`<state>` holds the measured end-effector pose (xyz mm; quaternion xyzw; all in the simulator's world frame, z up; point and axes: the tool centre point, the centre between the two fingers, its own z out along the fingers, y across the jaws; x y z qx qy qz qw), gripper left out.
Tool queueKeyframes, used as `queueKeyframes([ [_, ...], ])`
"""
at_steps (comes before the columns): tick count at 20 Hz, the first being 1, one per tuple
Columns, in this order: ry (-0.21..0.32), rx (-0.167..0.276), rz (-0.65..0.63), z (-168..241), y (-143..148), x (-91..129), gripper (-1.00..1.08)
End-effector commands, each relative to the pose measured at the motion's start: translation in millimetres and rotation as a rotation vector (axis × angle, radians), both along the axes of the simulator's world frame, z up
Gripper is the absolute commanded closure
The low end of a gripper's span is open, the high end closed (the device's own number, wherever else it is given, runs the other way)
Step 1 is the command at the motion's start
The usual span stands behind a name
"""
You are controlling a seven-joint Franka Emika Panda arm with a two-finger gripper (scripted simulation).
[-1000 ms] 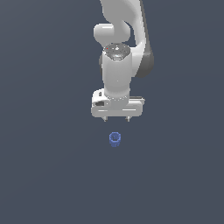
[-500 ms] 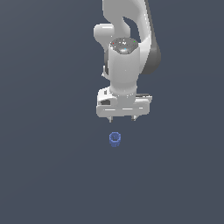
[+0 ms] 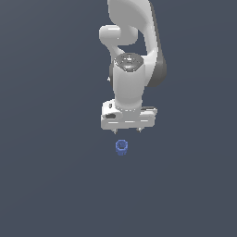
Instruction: Pick up the object and move it to a goal position.
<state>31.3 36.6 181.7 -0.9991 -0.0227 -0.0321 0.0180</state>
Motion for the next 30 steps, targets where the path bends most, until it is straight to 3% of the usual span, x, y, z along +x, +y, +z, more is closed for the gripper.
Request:
queueKeyframes([
  [1, 0.012, -0.008, 0.012, -15, -4, 2, -0.92],
  [12, 0.058, -0.037, 0.065, -77, -19, 9, -0.92],
  [20, 0.062, -0.039, 0.068, -85, -20, 8, -0.92],
  [30, 0.062, -0.040, 0.069, -129, -21, 7, -0.92],
])
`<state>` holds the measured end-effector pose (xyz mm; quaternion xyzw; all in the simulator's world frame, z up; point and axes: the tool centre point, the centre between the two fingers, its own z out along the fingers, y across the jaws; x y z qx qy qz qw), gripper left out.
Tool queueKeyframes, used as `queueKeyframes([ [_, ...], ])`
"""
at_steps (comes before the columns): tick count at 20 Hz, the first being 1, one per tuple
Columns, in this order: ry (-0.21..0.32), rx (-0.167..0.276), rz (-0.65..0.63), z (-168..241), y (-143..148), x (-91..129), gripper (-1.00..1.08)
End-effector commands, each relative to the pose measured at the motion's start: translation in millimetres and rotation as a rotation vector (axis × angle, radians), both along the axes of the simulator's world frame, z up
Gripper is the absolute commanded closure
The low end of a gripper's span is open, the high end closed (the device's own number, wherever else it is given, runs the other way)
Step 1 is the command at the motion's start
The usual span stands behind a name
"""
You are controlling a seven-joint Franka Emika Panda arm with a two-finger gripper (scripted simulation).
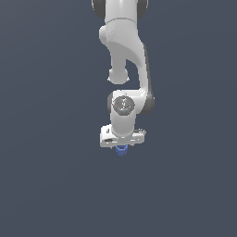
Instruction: Pick up the object and move it to a goal position.
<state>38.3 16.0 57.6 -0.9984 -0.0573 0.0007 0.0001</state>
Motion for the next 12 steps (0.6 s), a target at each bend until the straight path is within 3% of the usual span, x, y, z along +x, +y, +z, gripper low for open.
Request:
queueKeyframes([
  [1, -0.001, 0.000, 0.000, -7.0, 0.0, 0.7, -0.92],
  [4, -0.001, 0.000, 0.000, -8.0, 0.0, 1.6, -0.92],
  [5, -0.001, 0.000, 0.000, -8.0, 0.0, 1.6, 1.08],
  [12, -0.001, 0.000, 0.000, -8.0, 0.0, 1.6, 1.08],
])
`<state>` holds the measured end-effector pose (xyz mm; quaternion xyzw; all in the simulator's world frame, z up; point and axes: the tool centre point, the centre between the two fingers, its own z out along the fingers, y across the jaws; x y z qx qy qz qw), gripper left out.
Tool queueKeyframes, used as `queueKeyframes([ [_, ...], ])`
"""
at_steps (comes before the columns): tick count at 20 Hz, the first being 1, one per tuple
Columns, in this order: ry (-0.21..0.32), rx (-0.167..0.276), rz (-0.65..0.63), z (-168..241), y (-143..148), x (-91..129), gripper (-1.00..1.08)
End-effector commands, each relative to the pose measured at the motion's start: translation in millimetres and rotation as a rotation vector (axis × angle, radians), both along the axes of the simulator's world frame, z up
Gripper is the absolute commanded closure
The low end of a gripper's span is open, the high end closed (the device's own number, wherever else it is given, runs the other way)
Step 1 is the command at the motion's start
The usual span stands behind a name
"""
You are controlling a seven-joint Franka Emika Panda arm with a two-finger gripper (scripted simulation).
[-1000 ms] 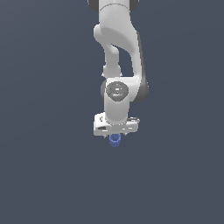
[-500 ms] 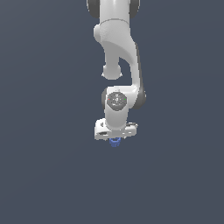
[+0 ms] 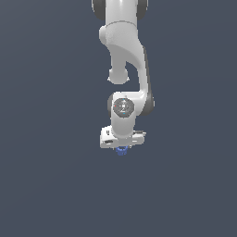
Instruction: Pick up the object and move it to a goal position.
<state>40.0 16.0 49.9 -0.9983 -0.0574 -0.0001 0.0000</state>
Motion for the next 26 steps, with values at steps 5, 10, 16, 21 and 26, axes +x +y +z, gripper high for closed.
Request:
queueKeyframes([
  [5, 0.000, 0.000, 0.000, 1, 0, 0, 1.08],
  [10, 0.000, 0.000, 0.000, 13, 0, -2, 1.08],
  [16, 0.000, 0.000, 0.000, 48, 1, -7, 1.08],
  [21, 0.000, 0.000, 0.000, 95, 3, -13, 1.08],
  [26, 0.000, 0.000, 0.000, 145, 4, -19, 1.08],
])
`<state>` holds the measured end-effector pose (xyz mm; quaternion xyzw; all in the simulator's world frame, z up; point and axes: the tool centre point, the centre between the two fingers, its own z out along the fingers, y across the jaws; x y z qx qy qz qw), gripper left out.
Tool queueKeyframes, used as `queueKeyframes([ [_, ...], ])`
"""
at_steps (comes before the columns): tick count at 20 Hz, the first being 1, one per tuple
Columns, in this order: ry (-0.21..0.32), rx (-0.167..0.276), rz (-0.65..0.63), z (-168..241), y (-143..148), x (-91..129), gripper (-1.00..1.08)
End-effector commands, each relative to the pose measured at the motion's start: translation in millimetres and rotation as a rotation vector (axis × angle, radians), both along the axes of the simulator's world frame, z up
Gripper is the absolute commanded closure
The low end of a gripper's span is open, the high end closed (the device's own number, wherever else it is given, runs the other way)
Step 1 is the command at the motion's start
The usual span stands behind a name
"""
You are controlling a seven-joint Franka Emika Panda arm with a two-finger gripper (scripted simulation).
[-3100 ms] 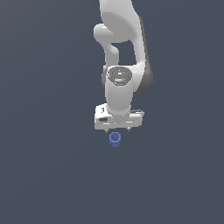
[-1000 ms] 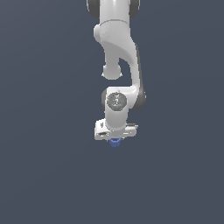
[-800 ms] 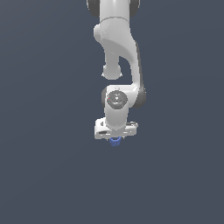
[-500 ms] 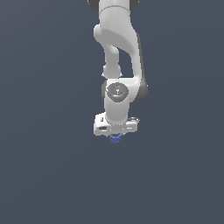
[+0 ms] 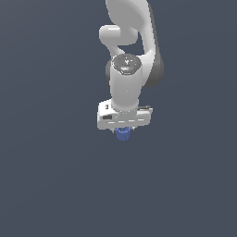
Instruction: Pick up the object and move it to a goal position.
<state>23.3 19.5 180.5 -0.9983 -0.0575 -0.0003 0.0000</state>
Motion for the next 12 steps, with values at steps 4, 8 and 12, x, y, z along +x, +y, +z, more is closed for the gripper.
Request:
queueKeyframes([
  [4, 0.001, 0.000, 0.000, 47, 1, -5, 1.08],
  [8, 0.001, 0.000, 0.000, 70, 2, -7, 1.08],
  [12, 0.001, 0.000, 0.000, 82, 2, -7, 1.08],
])
